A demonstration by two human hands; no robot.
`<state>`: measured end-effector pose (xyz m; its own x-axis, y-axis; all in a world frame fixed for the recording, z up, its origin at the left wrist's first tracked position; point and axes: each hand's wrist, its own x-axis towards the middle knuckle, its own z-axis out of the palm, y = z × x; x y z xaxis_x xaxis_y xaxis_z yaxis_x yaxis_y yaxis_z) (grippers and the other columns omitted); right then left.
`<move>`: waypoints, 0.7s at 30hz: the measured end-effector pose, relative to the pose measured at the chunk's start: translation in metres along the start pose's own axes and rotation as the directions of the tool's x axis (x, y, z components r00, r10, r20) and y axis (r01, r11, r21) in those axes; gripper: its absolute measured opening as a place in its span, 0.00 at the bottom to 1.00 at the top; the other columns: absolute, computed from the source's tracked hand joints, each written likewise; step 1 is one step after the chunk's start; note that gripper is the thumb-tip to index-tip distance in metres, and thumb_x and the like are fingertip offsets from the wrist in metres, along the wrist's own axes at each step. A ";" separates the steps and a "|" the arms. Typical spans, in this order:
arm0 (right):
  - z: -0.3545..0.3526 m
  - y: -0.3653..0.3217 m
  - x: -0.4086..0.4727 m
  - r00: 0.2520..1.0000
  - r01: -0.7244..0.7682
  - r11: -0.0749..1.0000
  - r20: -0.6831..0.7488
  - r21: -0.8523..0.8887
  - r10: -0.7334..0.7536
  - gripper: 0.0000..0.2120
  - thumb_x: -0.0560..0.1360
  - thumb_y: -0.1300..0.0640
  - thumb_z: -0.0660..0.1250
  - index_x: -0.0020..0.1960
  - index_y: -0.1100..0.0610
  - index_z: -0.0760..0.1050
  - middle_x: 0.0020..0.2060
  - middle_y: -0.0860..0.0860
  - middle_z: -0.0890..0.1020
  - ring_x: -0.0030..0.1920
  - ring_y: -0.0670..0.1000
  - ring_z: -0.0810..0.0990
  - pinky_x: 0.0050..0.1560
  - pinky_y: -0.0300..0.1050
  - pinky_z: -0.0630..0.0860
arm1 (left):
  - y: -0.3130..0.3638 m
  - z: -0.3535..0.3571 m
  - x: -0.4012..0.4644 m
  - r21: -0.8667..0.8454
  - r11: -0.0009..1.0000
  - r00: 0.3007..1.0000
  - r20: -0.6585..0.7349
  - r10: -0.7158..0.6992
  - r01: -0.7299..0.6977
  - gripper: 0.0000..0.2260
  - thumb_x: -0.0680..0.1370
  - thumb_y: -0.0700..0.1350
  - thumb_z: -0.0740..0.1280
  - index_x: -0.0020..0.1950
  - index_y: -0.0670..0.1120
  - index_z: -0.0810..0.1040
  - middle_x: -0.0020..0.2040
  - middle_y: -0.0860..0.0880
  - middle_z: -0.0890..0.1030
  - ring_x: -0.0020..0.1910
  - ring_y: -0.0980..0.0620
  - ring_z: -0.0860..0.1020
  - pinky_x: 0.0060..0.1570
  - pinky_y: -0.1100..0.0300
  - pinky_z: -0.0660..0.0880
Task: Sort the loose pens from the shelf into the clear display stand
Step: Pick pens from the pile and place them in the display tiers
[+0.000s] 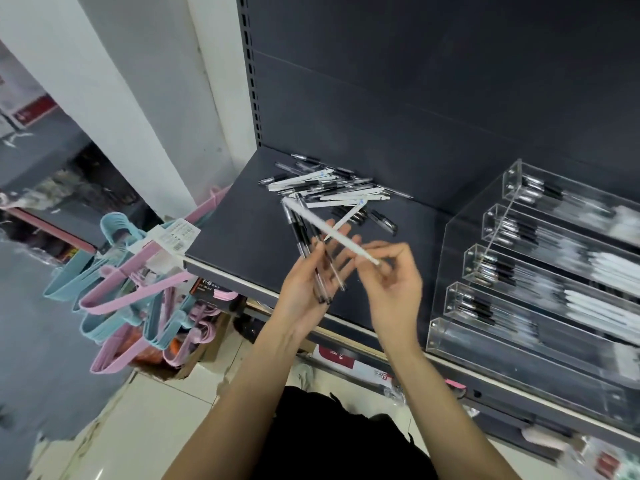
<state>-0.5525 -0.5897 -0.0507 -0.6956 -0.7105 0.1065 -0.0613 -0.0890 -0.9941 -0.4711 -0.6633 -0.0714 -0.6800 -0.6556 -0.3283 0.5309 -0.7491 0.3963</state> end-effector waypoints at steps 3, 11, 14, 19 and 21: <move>-0.002 0.007 -0.007 0.998 -0.029 0.984 -0.055 -0.176 0.019 0.06 0.73 0.67 0.69 0.42 0.58 0.74 0.40 0.44 0.82 0.44 0.45 0.81 0.46 0.35 0.75 | -0.011 0.009 0.003 0.034 0.999 1.000 -0.025 -0.001 0.001 0.14 0.83 0.42 0.53 0.65 0.46 0.73 0.61 0.47 0.80 0.60 0.48 0.79 0.55 0.55 0.78; -0.041 0.007 -0.023 0.983 -0.181 0.950 -0.026 -0.253 0.180 0.05 0.72 0.63 0.71 0.44 0.59 0.75 0.37 0.44 0.81 0.38 0.41 0.80 0.39 0.31 0.75 | -0.064 0.035 -0.005 0.141 0.976 0.973 -0.136 0.186 -0.167 0.13 0.82 0.44 0.55 0.65 0.48 0.73 0.37 0.52 0.75 0.40 0.54 0.77 0.50 0.58 0.76; -0.079 0.002 -0.026 0.976 -0.208 0.961 0.030 -0.183 0.217 0.06 0.72 0.65 0.70 0.46 0.60 0.75 0.38 0.45 0.81 0.38 0.41 0.81 0.40 0.32 0.76 | -0.097 0.052 -0.013 0.327 0.924 0.956 -0.148 0.255 -0.196 0.11 0.82 0.45 0.56 0.61 0.50 0.75 0.36 0.54 0.76 0.42 0.55 0.77 0.51 0.60 0.75; -0.176 -0.002 -0.036 0.967 -0.234 0.960 0.071 -0.154 0.247 0.07 0.73 0.64 0.69 0.48 0.54 0.76 0.40 0.45 0.82 0.39 0.43 0.80 0.42 0.37 0.78 | -0.183 0.090 -0.022 0.498 0.854 0.953 -0.157 0.261 -0.152 0.10 0.82 0.49 0.57 0.52 0.48 0.77 0.35 0.56 0.76 0.38 0.58 0.76 0.40 0.63 0.75; -0.220 -0.003 -0.040 0.975 -0.181 0.957 0.088 -0.226 0.206 0.07 0.74 0.60 0.70 0.45 0.50 0.74 0.38 0.43 0.81 0.39 0.42 0.80 0.42 0.35 0.76 | -0.224 0.106 -0.025 0.532 0.836 0.957 -0.152 0.249 -0.133 0.11 0.82 0.49 0.57 0.53 0.47 0.77 0.36 0.56 0.78 0.39 0.56 0.76 0.39 0.63 0.76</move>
<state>-0.6815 -0.4074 -0.0559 -0.6276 -0.7722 -0.0989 -0.0943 0.2015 -0.9749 -0.6266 -0.4690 -0.0608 -0.4413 -0.8279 -0.3461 0.2648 -0.4887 0.8313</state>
